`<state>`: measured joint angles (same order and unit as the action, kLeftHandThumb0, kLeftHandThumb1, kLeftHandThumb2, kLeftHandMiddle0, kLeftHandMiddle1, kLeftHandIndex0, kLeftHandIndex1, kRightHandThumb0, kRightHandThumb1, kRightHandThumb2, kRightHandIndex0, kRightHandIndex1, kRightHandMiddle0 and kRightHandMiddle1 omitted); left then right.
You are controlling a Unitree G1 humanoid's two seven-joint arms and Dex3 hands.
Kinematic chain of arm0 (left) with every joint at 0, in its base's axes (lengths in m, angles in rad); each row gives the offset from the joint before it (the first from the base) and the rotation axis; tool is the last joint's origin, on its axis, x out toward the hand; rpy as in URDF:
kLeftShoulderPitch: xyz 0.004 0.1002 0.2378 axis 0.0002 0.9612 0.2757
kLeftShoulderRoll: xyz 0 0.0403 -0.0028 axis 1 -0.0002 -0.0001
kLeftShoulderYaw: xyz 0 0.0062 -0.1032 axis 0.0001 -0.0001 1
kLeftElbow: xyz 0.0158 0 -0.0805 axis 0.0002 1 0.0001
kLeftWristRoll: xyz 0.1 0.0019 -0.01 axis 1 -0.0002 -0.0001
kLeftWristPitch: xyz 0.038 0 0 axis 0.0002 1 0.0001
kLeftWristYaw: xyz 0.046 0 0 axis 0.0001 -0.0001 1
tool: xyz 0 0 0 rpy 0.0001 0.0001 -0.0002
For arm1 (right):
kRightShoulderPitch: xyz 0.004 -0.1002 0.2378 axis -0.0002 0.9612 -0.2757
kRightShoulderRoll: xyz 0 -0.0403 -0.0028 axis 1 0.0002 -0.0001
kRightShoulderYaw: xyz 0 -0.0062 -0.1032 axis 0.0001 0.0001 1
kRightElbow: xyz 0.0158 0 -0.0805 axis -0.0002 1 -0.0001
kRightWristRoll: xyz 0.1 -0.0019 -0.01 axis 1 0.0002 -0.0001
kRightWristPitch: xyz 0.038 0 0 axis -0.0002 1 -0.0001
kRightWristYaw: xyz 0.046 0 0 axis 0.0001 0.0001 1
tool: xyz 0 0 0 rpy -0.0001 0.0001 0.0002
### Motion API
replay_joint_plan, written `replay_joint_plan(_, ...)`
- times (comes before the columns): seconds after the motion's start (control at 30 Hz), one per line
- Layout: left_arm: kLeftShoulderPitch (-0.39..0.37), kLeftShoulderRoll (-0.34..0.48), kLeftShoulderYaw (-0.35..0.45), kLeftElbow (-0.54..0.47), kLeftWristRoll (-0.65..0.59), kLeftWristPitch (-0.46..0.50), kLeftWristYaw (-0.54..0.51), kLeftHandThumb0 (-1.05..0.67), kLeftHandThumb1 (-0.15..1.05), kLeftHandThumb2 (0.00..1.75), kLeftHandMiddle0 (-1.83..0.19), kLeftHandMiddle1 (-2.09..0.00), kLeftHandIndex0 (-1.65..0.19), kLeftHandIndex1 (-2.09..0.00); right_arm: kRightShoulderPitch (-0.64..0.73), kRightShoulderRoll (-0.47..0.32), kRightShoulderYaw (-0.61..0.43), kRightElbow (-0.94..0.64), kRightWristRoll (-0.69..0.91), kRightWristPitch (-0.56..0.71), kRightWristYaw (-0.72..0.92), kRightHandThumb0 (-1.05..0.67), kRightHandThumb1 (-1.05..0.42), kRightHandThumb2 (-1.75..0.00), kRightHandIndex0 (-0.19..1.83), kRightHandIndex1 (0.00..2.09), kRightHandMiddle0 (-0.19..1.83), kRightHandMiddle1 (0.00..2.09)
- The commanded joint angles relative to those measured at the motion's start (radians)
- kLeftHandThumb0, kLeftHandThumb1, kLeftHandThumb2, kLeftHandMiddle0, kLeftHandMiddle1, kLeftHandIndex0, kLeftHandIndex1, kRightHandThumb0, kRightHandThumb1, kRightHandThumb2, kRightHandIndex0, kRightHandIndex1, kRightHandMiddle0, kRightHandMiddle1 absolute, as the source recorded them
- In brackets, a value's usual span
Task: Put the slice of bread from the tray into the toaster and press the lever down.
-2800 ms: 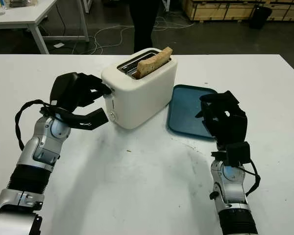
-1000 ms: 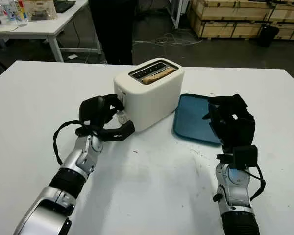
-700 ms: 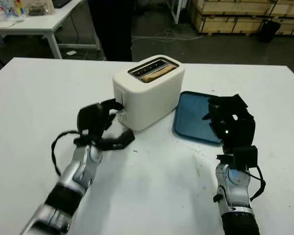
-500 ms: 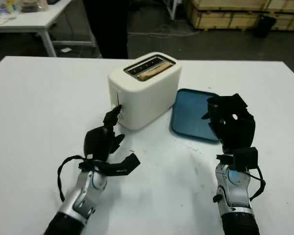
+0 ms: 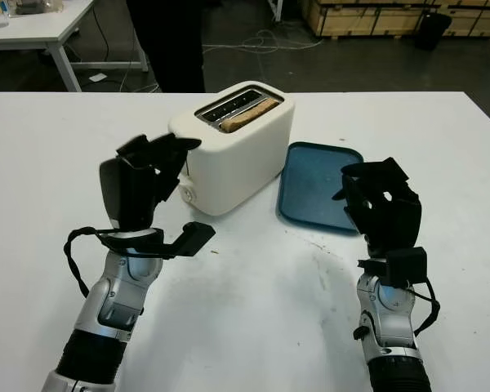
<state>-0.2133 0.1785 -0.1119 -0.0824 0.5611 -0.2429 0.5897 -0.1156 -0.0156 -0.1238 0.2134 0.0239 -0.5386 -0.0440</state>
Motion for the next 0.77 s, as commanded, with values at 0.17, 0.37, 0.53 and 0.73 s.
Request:
replay_joint_plan(0.17, 0.029, -0.053, 0.028, -0.084, -0.122, 0.012, -0.135, -0.25, 0.62, 0.91, -1.03, -1.75, -0.71, -1.48, -0.018, -0.001, 0.001, 0.001, -0.003, 0.013, -0.004, -0.44, -0.92, -0.27, 0.67, 1.70, 0.66, 1.14)
replay_joint_plan(0.37, 0.093, -0.120, 0.024, -0.078, -0.241, 0.051, -0.247, -0.29, 0.71, 0.73, -0.87, -1.75, -0.54, -1.63, -0.076, -0.015, -0.009, 0.051, -0.016, 0.042, -0.028, -0.44, -0.92, -0.29, 0.71, 1.62, 0.66, 1.17)
replay_joint_plan(0.53, 0.156, -0.162, 0.010, -0.061, -0.272, 0.035, -0.283, -0.31, 0.75, 0.64, -0.85, -1.75, -0.51, -1.64, -0.122, -0.028, -0.017, 0.104, -0.029, 0.023, -0.047, -0.48, -0.92, -0.30, 0.75, 1.34, 0.69, 0.99)
replay_joint_plan(0.73, 0.172, -0.189, 0.010, -0.041, -0.266, 0.016, -0.280, -0.33, 0.80, 0.57, -0.86, -1.75, -0.50, -1.72, -0.131, -0.022, -0.022, 0.108, -0.022, 0.018, -0.041, -0.48, -0.92, -0.29, 0.76, 1.19, 0.74, 0.81)
